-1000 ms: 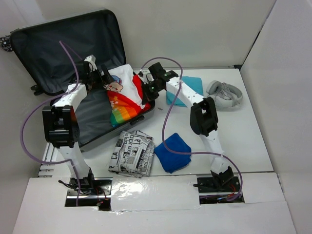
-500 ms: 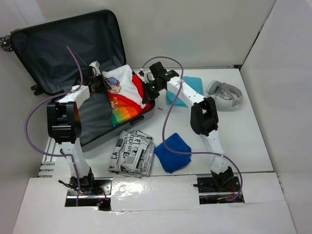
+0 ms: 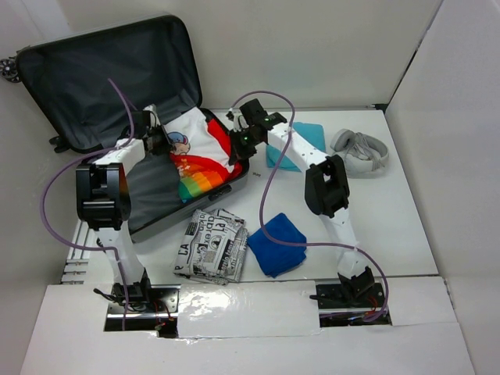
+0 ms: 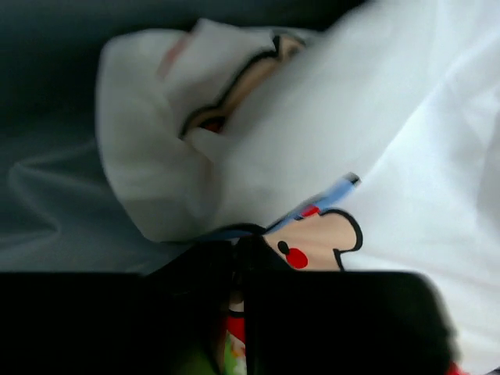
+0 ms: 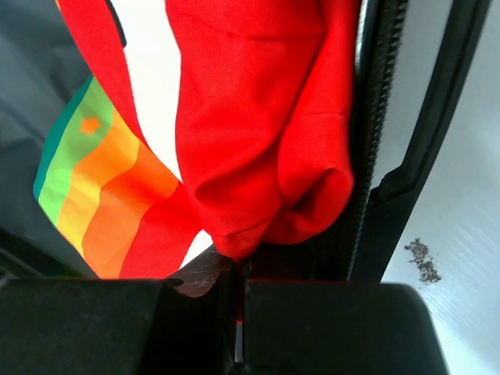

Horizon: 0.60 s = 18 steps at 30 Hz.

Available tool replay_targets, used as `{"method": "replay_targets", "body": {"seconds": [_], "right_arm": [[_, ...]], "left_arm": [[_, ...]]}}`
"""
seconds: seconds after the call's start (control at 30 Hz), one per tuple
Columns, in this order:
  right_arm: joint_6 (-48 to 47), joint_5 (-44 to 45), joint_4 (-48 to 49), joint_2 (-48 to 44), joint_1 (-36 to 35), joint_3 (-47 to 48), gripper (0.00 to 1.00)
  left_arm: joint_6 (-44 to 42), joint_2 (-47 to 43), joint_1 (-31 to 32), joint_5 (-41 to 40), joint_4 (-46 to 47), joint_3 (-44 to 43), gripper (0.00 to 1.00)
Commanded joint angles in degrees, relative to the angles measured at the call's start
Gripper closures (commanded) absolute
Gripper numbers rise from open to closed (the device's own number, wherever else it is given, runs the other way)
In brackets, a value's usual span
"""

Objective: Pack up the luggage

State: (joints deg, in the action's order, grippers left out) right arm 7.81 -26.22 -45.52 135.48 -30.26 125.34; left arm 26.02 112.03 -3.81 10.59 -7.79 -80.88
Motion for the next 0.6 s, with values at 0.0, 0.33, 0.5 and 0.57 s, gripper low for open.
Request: {"method": "replay_targets", "body": {"seconds": [0.0,0.33,0.5,0.57], "right_arm": [[1.6,8.2,3.1,3.6,-0.1,1.6,1.00],[1.2,12.0,4.4,-0.7,-1.8,2.6,0.57],[1.2,13.2,6.2,-6.1,-1.8,3.9,0.26],[1.2,16.0,7.5,-7.6,-2.4,3.9,0.25]], "left_arm": [[1.2,2.9,-0.1,-3.4,-0.7,-5.9,0.75],[1.8,-1.5,-0.1,-4.9,-3.9,-2.7,0.65],[1.8,-5.8,-0.1,-5.8,-2.6,2.4,0.32],[-0.6,-5.8,-0.1,-4.9,-1.9,0.9,0.12]]}}
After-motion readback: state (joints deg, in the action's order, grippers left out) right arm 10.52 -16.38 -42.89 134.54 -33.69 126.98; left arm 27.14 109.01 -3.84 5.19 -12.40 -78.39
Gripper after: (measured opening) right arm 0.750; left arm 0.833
